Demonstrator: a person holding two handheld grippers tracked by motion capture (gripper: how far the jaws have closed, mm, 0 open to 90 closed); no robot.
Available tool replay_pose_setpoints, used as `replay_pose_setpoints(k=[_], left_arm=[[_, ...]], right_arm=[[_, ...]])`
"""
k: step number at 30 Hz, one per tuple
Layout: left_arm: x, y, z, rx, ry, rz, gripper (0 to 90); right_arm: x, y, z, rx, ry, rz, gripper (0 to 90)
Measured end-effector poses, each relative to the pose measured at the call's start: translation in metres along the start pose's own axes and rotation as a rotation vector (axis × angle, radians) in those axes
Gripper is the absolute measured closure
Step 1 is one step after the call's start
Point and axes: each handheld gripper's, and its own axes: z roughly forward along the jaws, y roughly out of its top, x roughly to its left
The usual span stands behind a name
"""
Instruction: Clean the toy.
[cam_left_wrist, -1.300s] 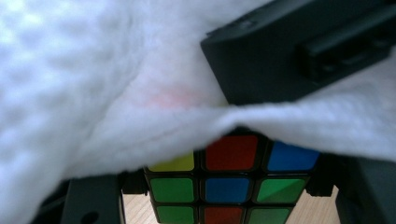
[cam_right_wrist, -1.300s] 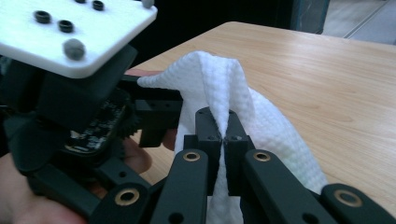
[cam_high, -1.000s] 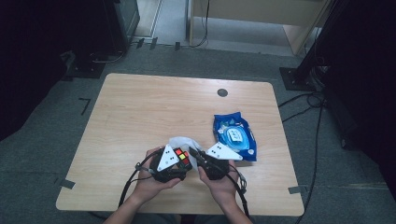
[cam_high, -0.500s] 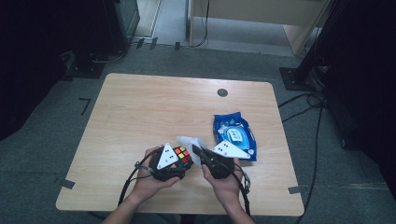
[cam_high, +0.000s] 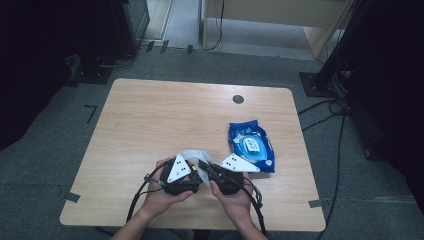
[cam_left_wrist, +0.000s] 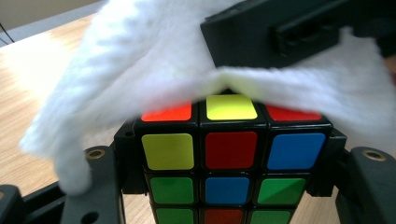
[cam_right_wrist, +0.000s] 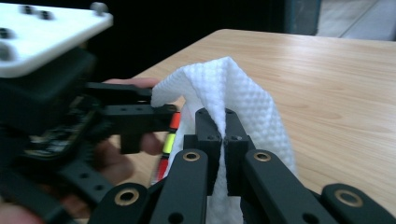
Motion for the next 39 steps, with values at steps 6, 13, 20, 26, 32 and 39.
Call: replay_pose_setpoints(k=[6, 13, 20, 26, 32, 39], left_arm=[[0.002, 0.001, -0.003, -0.021, -0.009, -0.012, 33.9], [0.024, 0.003, -0.014, -0.051, 0.006, -0.092, 33.9], [0.05, 0.0, -0.027, -0.079, 0.05, -0.183, 33.9], [0.057, 0.002, -0.034, -0.112, 0.049, -0.242, 33.9], [0.049, 0.004, -0.029, -0.114, 0.008, -0.255, 33.9], [0.039, 0.006, -0.021, -0.097, -0.02, -0.253, 33.8]], right_arm=[[-0.026, -0.005, 0.0, 0.032, -0.099, 0.025, 90.0], [-0.059, -0.023, 0.006, 0.139, -0.175, 0.116, 87.4], [-0.053, -0.01, -0.007, 0.002, -0.119, 0.086, 61.0], [-0.023, -0.02, 0.014, 0.037, 0.04, 0.004, 35.3], [-0.001, -0.027, 0.033, 0.049, 0.091, 0.026, 22.5], [0.006, -0.027, 0.036, 0.011, 0.055, 0.032, 29.6]])
